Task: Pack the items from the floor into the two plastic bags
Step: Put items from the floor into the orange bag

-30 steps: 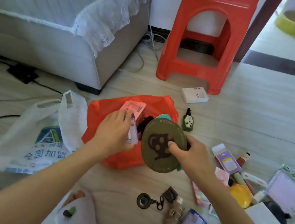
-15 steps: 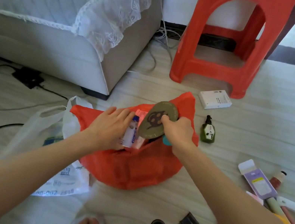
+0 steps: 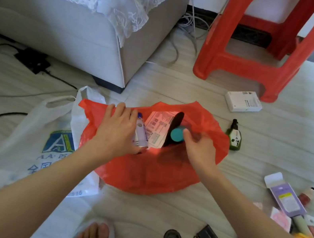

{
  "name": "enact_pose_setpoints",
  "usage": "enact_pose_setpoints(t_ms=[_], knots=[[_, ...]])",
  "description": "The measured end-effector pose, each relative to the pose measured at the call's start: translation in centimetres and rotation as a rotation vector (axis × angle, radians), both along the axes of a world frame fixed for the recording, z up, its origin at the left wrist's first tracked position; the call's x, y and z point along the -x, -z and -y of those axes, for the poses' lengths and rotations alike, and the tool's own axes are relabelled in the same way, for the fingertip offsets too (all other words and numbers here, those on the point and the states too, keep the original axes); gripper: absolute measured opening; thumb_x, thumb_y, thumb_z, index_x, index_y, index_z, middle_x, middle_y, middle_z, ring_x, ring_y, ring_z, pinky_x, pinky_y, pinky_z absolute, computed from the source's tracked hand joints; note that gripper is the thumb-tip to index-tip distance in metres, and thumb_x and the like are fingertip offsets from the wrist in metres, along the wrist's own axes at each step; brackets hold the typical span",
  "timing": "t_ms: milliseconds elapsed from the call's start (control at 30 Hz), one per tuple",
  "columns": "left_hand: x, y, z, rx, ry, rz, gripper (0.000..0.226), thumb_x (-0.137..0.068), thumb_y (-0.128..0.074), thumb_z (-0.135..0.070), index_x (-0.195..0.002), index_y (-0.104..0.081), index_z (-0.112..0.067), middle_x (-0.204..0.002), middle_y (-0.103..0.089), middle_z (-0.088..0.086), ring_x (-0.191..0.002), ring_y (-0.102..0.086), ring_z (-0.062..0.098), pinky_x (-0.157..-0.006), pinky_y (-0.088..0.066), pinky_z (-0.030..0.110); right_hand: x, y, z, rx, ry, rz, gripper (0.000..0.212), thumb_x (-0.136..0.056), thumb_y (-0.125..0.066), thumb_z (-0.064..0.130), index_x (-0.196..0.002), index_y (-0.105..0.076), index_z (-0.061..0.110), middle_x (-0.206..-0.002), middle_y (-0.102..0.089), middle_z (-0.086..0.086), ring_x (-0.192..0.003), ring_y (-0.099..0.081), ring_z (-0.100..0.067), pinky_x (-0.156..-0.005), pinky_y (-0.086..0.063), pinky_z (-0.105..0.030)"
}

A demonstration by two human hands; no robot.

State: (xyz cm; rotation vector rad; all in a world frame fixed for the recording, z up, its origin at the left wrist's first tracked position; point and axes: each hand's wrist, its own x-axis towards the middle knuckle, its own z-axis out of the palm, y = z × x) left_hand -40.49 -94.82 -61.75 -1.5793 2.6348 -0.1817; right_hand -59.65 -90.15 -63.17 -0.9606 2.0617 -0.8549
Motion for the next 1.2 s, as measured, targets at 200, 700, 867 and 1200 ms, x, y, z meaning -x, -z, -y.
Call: enact_pose_setpoints(t_ms=[200, 700, 867, 1200], knots=[[-1.8, 1.5, -2.3, -0.048, 0.001, 0.017, 0.100, -0.058, -0.032, -0.077, -0.112, -0.059, 0.003, -0.098, -0.065, 0.016, -0.103, -0.057, 0.035, -0.099, -0.034, 0.049, 1.2, -0.5, -1.5, 0.216, 0.095, -0.134, 0.049, -0.075, -0.071, 0.041, -0.109, -0.050, 0.013, -0.109, -0.058, -0.004, -0.103, -0.053, -0.020, -0.091, -0.042, -0.033], [-1.4, 1.6, -2.1, -0.189, 0.110, -0.159, 0.095, -0.061, -0.069, -0.057, -0.130, -0.044, 0.003, -0.124, -0.054, 0.016, -0.113, -0.051, 0.032, -0.088, -0.049, 0.040, 1.8, 0.6, -4.2, 0.242, -0.234, -0.270, 0.008, -0.087, -0.056, 0.011, -0.090, -0.064, 0.011, -0.080, -0.057, 0.005, -0.077, -0.050, -0.014, -0.065, -0.026, -0.016], [1.8, 0.7, -1.6, -0.140, 0.217, -0.214, 0.095, -0.059, -0.076, -0.052, -0.130, -0.043, 0.004, -0.125, -0.052, 0.017, -0.115, -0.050, 0.033, -0.098, -0.041, 0.038, 3.0, -0.6, -4.3, 0.322, -0.022, -0.151, 0.030, -0.091, -0.053, 0.018, -0.063, -0.044, 0.021, -0.056, -0.043, 0.010, -0.054, -0.046, 0.002, -0.052, -0.032, -0.013], [8.5, 2.7, -0.4, -0.294, 0.396, -0.176, 0.092, -0.074, -0.070, -0.035, -0.143, -0.019, -0.001, -0.147, -0.027, 0.012, -0.136, -0.024, 0.025, -0.114, -0.021, 0.029, 5.5, -0.6, -4.8, 0.411, 0.105, -0.080, 0.041, -0.093, -0.052, 0.015, -0.056, -0.038, 0.026, -0.052, -0.036, 0.009, -0.047, -0.038, -0.002, -0.048, -0.029, -0.014]])
